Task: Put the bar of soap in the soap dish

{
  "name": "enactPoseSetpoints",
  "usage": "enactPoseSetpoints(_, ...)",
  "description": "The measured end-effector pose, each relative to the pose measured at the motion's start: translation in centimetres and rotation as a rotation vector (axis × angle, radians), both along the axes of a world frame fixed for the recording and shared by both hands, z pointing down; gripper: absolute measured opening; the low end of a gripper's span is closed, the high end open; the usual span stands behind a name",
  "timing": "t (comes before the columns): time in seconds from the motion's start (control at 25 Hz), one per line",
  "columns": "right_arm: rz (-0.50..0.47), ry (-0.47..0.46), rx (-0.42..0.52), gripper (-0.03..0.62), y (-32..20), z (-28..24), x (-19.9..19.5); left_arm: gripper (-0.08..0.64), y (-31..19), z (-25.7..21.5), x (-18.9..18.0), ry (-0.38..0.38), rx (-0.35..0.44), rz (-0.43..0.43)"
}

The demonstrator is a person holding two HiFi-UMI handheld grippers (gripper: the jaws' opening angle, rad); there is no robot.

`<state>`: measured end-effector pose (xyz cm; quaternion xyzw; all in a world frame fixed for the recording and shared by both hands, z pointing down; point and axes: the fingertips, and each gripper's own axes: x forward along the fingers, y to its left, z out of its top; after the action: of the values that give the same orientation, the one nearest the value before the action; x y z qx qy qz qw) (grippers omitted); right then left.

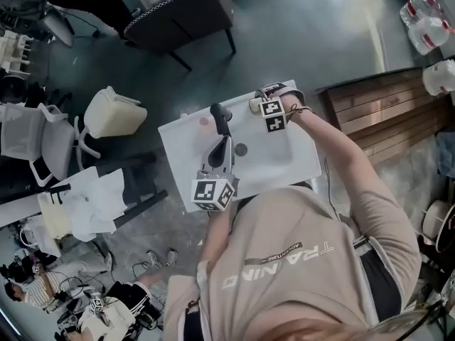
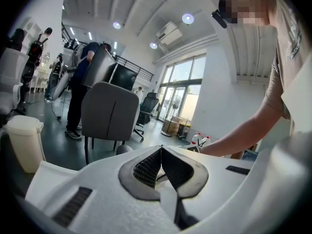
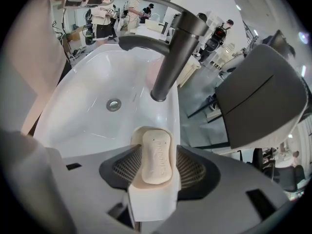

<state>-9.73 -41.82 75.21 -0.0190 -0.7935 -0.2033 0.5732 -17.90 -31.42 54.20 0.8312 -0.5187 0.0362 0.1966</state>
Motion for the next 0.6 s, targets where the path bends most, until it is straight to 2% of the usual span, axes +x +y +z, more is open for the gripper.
enactPoseSetpoints(0.16,0.025,-0.037,0.021,0.193,0.9,-2.4,0.2,0.011,0.6,-0.6,0.3,0.0,0.023,0.012)
enactPoseSetpoints(0.28,0.103,-0.1,-0.006,0.192,1.9,-4.6,0.6,0.011,1.2,-1.1,0.4,-0.001,0.037,0.014)
enactPoseSetpoints(0.36,0.171,-0.168,-0.016,0.142,2.5,-6.2,1.2,0.011,1.7,-1.3,0.3,0.001,0.042,0.011)
enactPoseSetpoints(0.44,0.237,-0.25,-0.001,0.033,3.1,-7.8,2.0,0.011,2.1,-1.5,0.1,0.001,0.046,0.005)
enactPoseSetpoints(0.6,0.342,-0.366,0.015,0.015,4.3,-10.8,3.2,0.011,2.2,-2.1,-0.8,-0.001,0.067,-0.009)
